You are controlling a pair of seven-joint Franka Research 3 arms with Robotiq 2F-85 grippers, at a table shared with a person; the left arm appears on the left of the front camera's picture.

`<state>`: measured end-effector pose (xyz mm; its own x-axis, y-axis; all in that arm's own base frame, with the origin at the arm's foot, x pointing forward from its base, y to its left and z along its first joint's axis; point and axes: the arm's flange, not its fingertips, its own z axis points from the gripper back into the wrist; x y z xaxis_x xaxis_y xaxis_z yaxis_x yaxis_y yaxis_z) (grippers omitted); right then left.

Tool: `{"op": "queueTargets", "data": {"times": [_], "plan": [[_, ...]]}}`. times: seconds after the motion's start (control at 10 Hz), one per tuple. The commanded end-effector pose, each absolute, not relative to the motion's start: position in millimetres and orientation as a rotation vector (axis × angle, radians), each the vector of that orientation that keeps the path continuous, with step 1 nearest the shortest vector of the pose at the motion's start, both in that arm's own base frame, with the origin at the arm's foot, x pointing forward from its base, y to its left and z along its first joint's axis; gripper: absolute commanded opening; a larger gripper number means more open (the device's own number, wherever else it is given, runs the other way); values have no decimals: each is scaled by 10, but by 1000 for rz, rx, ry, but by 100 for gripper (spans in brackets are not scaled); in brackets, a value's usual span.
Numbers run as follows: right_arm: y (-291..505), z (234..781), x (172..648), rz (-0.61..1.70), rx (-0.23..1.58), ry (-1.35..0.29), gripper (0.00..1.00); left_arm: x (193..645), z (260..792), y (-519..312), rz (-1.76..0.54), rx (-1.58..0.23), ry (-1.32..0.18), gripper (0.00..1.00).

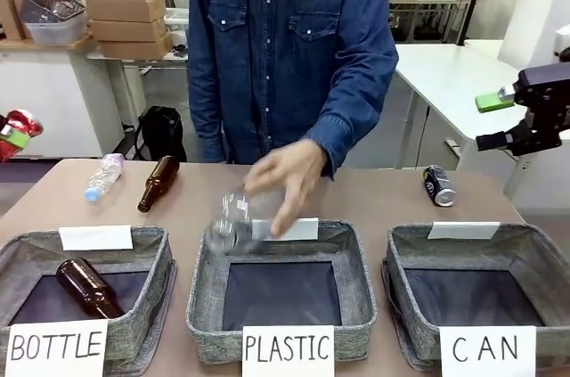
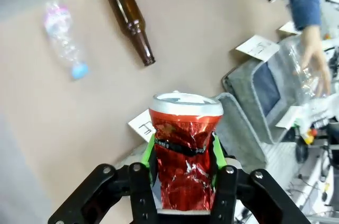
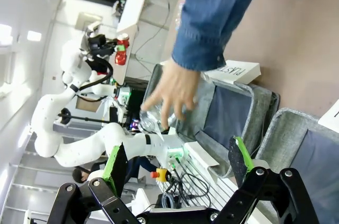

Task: Sort the can waste into the basket.
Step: Pick up the can waste from the table and place it in the right Fabric basket.

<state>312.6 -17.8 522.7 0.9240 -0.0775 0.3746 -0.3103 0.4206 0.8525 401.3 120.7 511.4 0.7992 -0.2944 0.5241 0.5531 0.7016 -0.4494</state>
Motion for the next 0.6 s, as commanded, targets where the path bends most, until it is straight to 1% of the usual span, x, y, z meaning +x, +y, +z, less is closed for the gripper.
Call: {"op": "queueTargets", "data": {"times": [0.0,0.1,0.2,0.3,0.4,0.5], "plan": [[-162,5214,3145,171,1157,-410,100,4026,5031,1286,-478,-639,-426,44],[-162,5214,3145,171,1157,-410,100,4073,4978,1028,-577,-659,-399,44],[-162,5214,3145,171,1157,-410,100,4025,5046,894,-662,-720,-399,44],[-162,5214,3145,171,1157,-410,100,3738,5219,719,-757,-889,-388,44],[-162,5214,3145,171,1157,-410,100,3333,5346,494,-849,-902,-458,44],[-162,5214,3145,171,1157,-410,100,3082,5390,344,-940,-889,-495,44]]}}
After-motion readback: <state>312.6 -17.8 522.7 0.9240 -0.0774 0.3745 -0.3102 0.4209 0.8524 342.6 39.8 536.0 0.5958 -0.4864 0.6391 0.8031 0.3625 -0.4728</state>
